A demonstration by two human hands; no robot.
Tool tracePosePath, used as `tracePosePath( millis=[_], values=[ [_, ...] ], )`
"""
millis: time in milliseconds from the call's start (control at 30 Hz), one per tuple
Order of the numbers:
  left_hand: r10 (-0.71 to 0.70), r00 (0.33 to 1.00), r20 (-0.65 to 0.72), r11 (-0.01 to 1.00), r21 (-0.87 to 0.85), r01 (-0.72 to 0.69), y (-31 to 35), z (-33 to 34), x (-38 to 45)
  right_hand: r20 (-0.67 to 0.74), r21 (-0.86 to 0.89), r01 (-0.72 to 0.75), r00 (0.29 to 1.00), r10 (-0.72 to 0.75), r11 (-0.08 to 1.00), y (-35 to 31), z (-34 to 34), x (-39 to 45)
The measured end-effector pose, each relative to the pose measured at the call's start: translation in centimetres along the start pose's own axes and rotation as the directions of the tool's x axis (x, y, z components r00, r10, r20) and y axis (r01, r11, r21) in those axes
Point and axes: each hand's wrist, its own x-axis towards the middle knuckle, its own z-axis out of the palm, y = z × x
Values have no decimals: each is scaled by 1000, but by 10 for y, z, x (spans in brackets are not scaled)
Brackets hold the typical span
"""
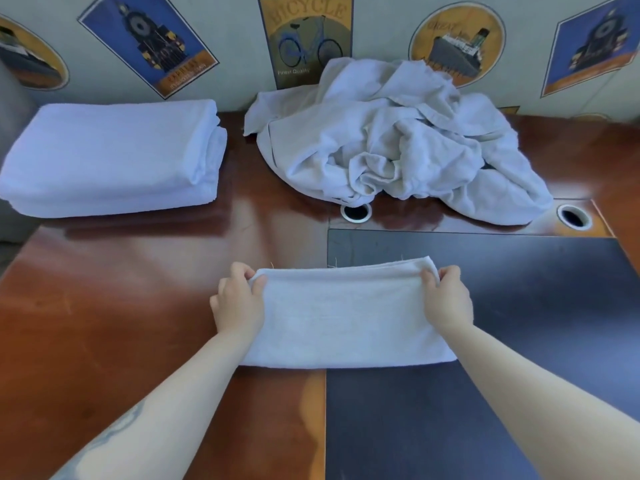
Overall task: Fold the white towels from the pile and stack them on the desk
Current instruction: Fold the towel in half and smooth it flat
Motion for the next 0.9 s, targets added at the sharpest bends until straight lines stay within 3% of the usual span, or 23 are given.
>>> tracePosePath(
  millis=[100,300,433,567,633,700,767,833,900],
  values=[
    [97,993,66,994,37,-100,-3,-1,6,-21,-49,19,1000,-20,999,1,3,2],
    [128,987,99,991,29,-132,-5,-2,20,-28,-111,3,1000,-6,994,-1,14,1],
    [95,995,13,995,41,-95,-9,0,31,-54,-142,11,998,-18,990,0,18,5],
    [36,997,67,999,33,-39,-9,9,32,-24,-126,24,999,-28,992,1,23,5],
    [4,1000,31,993,121,-8,-2,6,38,-32,-160,18,999,-24,987,-1,23,6],
    [128,986,-106,970,220,-102,10,4,39,-141,-299,67,984,-113,952,-3,25,5],
    [350,929,-118,928,178,-327,30,11,25,-209,-315,245,925,-319,917,-13,36,-11],
    [502,859,101,837,191,-512,41,34,-4,27,-341,512,844,-536,788,-23,60,-37],
    [464,814,350,762,311,-568,32,60,-27,299,-395,640,768,-566,659,-18,87,-61]
  ],
)
